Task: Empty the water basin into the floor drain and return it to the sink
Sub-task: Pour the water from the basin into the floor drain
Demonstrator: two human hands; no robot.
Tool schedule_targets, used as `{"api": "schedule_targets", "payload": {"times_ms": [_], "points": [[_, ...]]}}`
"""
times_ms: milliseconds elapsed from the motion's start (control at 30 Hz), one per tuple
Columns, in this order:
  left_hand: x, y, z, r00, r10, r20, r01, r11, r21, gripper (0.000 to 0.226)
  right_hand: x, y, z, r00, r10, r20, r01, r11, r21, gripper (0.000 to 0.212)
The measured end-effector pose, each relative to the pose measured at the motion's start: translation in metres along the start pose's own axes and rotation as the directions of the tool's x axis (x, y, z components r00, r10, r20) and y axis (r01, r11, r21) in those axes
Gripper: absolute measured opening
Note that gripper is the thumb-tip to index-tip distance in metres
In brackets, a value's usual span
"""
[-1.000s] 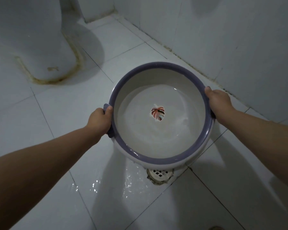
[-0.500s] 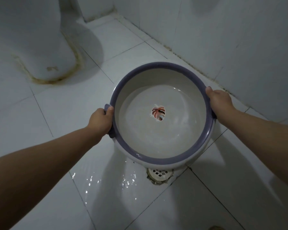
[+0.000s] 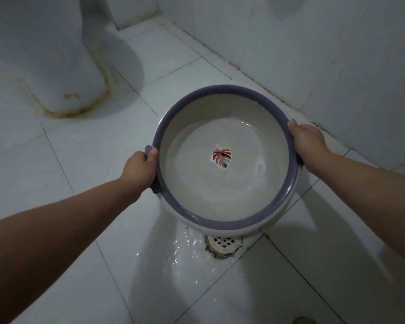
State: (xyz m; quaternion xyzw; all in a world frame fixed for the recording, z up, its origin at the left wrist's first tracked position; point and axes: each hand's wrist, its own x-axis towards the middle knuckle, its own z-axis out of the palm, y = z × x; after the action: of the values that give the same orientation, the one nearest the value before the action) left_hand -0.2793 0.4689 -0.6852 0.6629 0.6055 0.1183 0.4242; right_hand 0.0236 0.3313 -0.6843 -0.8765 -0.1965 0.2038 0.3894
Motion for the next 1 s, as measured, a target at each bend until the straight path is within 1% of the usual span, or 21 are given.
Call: {"api": "schedule_targets", "payload": {"times_ms": [100,233,367,467,533,633,1000], "points": [[0.0001,-0.0001,0.0000,1.000,0.005,0.003,-0.005,1.000,-0.006,0.042,0.0001,0.0001,-0.0016,1.000,-0.004,0.002,0.004,1.000,0.011,0.041],[0.0004,0.0002,-0.0004,1.000,0.001,-0.005,-0.001,1.000,-0.027,0.040,0.0004,-0.0002,-0.0021,1.000,-0.013,-0.022,0.013,1.000,0.011,0.054],[-0.0015,0.0004,-0.0009,1.000,-0.004,0.004,0.004,1.000,-0.027,0.041,0.0001,-0.0010,-0.0030,1.000,-0.020,-0.009,0.020,1.000,-0.023,0.056],[-0.0027,0.0000,-0.0022,1.000,-0.009,0.004,0.009,1.000,-0.014,0.041,-0.0012,-0.0021,-0.0019,1.000,-0.011,-0.013,0.010,1.000,-0.016,0.058],[-0.0030,0.0001,-0.0030,1.000,-0.010,0.004,0.010,1.000,-0.008,0.040,-0.0024,-0.0030,-0.0017,1.000,-0.012,-0.014,0.011,1.000,-0.023,0.053],[-0.0037,0.0007,-0.0039,1.000,-0.013,0.007,0.013,1.000,-0.004,0.041,-0.0025,-0.0036,-0.0010,1.000,-0.016,-0.005,0.016,0.999,-0.043,0.040],[-0.0039,0.0002,-0.0051,1.000,-0.009,0.016,0.009,1.000,-0.008,0.041,-0.0018,-0.0015,0.0005,1.000,-0.017,0.005,0.017,1.000,-0.026,0.042]]}}
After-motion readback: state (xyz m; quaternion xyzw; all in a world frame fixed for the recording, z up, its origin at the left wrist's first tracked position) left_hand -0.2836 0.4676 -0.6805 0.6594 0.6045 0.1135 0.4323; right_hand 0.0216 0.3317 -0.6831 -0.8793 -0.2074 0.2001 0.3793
